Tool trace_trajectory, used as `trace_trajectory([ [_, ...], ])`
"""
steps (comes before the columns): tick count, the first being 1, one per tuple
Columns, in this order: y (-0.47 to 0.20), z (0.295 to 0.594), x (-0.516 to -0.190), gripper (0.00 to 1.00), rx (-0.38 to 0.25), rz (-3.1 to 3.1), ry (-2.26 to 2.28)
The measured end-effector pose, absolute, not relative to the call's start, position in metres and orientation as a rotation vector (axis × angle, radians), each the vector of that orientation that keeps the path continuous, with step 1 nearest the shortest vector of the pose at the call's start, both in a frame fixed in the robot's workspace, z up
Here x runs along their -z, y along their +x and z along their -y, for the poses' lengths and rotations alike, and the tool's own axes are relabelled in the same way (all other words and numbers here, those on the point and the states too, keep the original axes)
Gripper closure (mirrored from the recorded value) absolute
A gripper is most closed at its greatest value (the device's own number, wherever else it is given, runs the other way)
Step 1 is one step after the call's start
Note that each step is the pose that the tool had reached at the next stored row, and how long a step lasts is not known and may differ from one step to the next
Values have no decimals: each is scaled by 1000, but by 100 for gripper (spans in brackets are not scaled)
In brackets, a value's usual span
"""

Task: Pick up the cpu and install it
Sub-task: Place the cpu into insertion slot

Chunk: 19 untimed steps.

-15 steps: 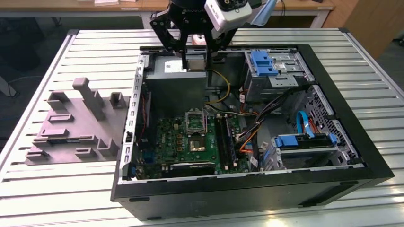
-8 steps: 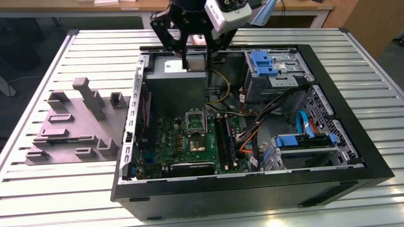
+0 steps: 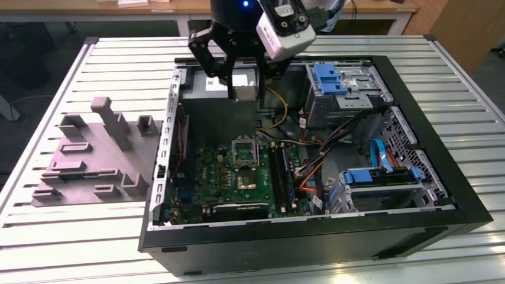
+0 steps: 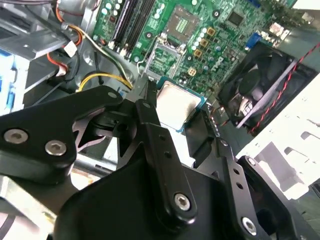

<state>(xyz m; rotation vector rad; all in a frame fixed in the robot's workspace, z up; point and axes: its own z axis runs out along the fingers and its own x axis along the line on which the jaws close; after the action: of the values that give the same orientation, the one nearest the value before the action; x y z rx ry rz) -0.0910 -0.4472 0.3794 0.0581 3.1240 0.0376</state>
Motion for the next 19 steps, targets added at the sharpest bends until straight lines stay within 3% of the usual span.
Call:
trace_trajectory([
  [19, -89, 460, -349, 53, -38, -3128, -6],
])
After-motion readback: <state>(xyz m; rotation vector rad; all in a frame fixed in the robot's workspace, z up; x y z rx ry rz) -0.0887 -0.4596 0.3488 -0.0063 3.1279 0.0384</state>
